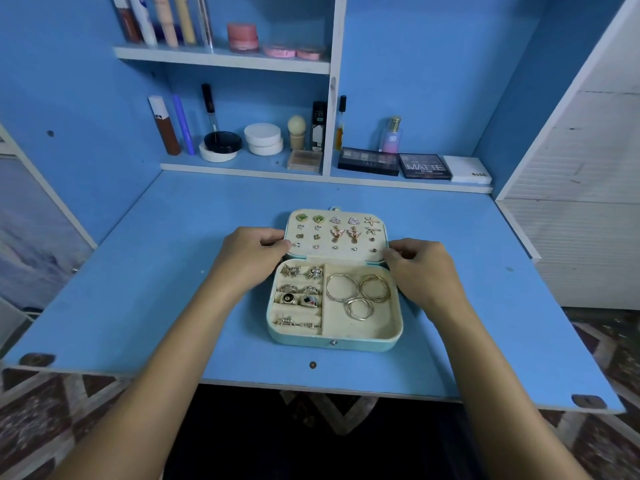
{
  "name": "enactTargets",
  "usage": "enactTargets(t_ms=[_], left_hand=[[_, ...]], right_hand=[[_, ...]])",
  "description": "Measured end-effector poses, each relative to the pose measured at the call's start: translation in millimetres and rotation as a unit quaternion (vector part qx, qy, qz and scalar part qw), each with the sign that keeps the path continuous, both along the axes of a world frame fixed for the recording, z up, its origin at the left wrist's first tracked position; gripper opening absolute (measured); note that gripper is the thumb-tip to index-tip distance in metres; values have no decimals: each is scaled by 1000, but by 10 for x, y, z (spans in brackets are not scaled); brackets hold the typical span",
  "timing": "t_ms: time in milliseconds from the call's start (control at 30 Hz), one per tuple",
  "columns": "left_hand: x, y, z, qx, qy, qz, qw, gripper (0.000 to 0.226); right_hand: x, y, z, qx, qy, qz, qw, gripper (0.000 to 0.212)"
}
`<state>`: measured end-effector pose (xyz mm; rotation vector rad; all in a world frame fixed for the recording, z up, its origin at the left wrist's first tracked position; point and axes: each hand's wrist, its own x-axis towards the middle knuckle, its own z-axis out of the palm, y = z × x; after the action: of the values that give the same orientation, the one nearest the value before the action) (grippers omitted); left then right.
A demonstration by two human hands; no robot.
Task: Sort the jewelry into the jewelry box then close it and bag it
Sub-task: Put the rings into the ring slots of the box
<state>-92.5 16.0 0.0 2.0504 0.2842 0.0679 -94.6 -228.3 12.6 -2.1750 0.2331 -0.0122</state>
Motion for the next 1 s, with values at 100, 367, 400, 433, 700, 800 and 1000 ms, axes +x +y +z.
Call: enactTargets(t_ms=[100,367,400,433,700,800,1000], left_hand=[[151,14,18,-7,10,7,1000,18],[496,-1,81,-24,13,7,1000,10],[530,2,84,-23,15,7,1000,10],[560,5,85,-22,16,7,1000,8],[655,5,80,-54,20,10,998,10],[657,-16,77,-56,9,9,998,13],[646,-29,100,-68,-19,-13,997,15]], right_hand=[[128,14,30,5,-4,-1,1000,18],[502,29,49,21,9,-13,1000,18],[540,25,48,27,10,-15,999,17],[577,24,45,32,11,-17,999,16],[745,3,-1,62,26,-22,997,9],[740,-8,-15,80,20,-30,996,7],[756,-73,-2,128,4,-30,991,19]])
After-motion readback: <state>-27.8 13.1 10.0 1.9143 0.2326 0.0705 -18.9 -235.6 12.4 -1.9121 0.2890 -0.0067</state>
